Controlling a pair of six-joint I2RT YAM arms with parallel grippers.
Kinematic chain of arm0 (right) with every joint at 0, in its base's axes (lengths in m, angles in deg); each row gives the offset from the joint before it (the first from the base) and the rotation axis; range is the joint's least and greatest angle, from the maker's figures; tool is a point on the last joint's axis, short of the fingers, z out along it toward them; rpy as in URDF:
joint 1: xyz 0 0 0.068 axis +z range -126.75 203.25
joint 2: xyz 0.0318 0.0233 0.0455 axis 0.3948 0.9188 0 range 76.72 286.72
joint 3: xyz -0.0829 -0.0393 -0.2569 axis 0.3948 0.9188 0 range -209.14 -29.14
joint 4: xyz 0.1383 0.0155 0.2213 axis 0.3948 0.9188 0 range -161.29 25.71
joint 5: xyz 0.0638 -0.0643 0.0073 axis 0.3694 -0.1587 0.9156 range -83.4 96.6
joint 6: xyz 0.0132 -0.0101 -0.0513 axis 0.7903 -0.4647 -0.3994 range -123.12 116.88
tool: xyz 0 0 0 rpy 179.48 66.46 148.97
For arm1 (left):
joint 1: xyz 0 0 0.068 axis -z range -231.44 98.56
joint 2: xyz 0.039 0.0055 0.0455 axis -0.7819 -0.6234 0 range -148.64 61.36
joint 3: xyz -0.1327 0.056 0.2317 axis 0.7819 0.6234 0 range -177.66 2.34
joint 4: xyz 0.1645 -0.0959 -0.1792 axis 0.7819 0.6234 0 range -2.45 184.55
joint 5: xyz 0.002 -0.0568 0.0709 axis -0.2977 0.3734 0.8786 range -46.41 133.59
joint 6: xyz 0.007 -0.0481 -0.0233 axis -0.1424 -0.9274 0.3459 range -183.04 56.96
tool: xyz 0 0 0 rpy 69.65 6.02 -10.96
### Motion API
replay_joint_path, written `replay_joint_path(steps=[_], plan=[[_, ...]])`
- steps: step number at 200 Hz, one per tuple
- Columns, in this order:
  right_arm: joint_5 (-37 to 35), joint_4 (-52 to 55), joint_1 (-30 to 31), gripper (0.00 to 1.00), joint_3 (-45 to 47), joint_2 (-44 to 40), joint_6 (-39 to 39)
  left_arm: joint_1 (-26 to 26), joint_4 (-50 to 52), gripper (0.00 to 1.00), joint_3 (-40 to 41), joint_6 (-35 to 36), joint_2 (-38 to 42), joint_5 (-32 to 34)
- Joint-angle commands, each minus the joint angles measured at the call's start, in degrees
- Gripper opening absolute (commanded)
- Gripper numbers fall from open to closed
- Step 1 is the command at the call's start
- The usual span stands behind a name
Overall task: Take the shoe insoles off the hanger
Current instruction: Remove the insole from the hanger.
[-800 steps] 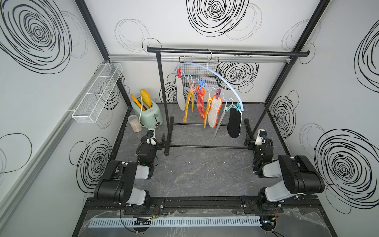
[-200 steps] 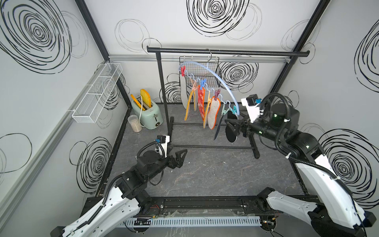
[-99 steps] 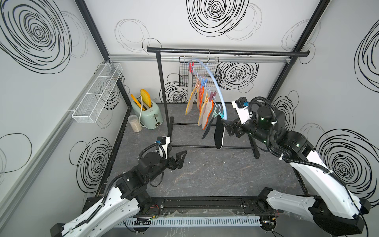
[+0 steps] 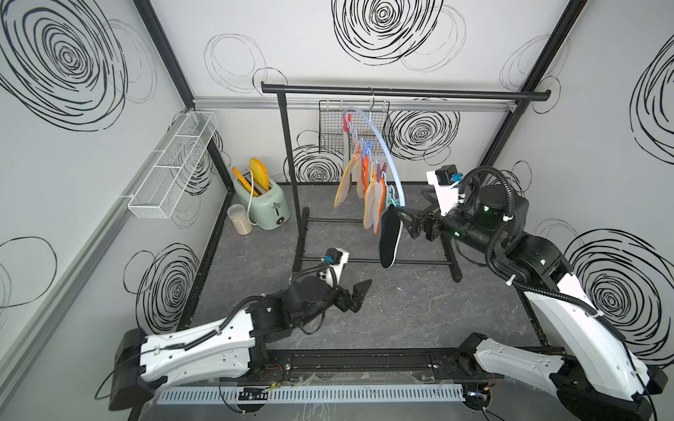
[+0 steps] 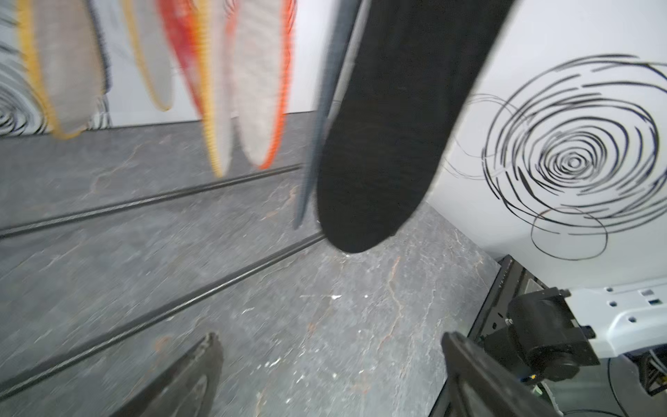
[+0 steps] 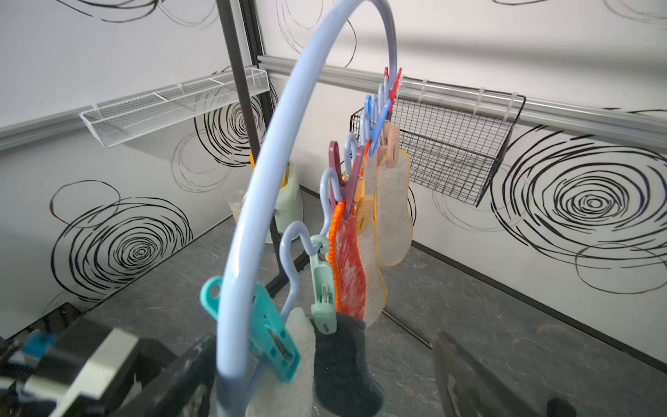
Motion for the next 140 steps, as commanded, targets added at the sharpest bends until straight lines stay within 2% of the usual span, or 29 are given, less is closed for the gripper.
replay_joint_path(steps=[1, 14, 30, 49, 89, 123, 140], plan=[[4.69, -2.64, -0.76, 0.94, 0.13, -1.03, 3.06, 6.54, -9.73, 0.99, -7.26, 6.35, -6.09, 16.63], [5.13, -2.92, -1.01, 0.94, 0.53, -1.3, 3.53, 8.15, -11.74, 0.98, -8.22, 6.89, -8.35, 20.06], [6.16, -3.41, -1.15, 0.94, 1.39, -1.62, 3.92, 8.14, -14.26, 0.98, -8.13, 6.47, -10.18, 21.61], [6.62, -3.73, -1.36, 0.93, 1.94, -1.69, 4.37, 7.93, -14.22, 0.98, -9.79, 6.11, -12.91, 26.7], [6.59, -4.97, -1.48, 0.92, 2.93, -2.24, 5.63, 6.37, -21.34, 0.98, -12.68, 9.2, -18.58, 30.78], [6.31, -5.22, -1.55, 0.92, 2.94, -2.27, 6.18, 4.47, -24.15, 0.99, -16.12, 9.17, -25.17, 31.38], [6.49, -5.15, -1.57, 0.92, 3.01, -2.24, 6.36, 4.02, -25.5, 0.99, -17.72, 10.41, -28.12, 34.15]])
